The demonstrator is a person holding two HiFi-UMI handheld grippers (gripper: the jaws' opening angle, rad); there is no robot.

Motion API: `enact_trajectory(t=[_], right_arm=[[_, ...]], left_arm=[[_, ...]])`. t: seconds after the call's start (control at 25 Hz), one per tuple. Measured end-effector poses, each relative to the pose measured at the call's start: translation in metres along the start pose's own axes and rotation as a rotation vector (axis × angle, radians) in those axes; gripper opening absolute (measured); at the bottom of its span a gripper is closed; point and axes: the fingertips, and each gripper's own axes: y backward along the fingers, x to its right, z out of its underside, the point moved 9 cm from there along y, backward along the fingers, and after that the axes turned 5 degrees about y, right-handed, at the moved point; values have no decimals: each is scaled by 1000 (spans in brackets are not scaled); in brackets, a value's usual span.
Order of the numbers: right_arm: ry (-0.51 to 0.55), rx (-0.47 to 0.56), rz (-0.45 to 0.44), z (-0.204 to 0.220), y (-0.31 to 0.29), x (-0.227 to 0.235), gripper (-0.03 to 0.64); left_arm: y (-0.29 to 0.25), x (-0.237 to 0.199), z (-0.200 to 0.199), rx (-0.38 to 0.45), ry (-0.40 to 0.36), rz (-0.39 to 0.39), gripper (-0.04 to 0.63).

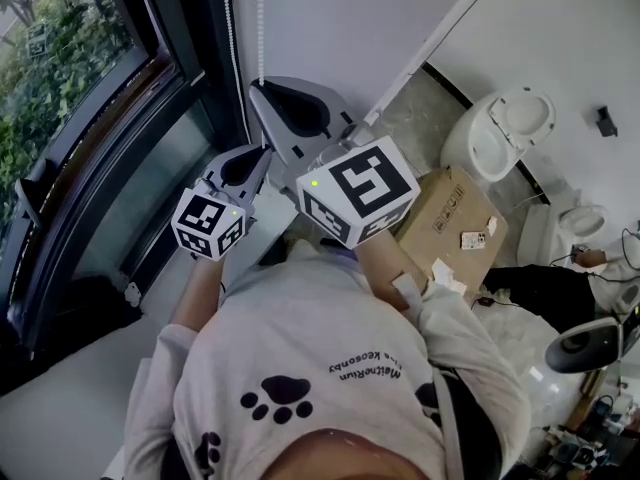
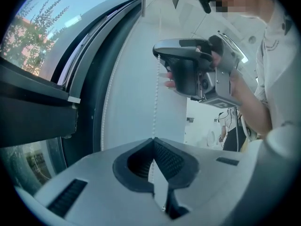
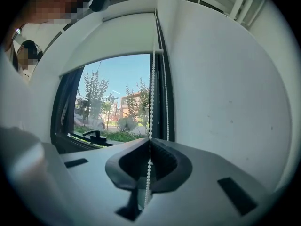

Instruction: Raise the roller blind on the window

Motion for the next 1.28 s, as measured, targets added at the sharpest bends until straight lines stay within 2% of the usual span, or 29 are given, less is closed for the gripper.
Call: enact_trajectory(t=[0.16, 0.32, 0.72, 0.88, 1.0, 1.08, 1.28], right_arm=[[10, -28, 31, 28, 2, -8, 11], [7, -38, 73, 53, 5, -14, 11], [15, -64, 112, 95, 1, -18, 11], [17, -67, 117, 95, -2, -17, 11], [10, -65, 121, 96, -3, -16, 11], [6, -64, 121, 96, -4, -17, 11], [-9, -71, 116, 95, -7, -18, 11]], left_arm=[[-1, -5, 29, -21, 10, -22, 8], [-3, -6, 54, -23, -23, -43, 8], [-1, -12, 95, -26, 9, -75, 9], [6, -13, 85, -19, 36, -67, 12], [16, -13, 69, -23, 56, -24, 12], [22, -11, 53, -47, 41, 16, 12], [37, -5, 1, -15, -9, 52, 12]])
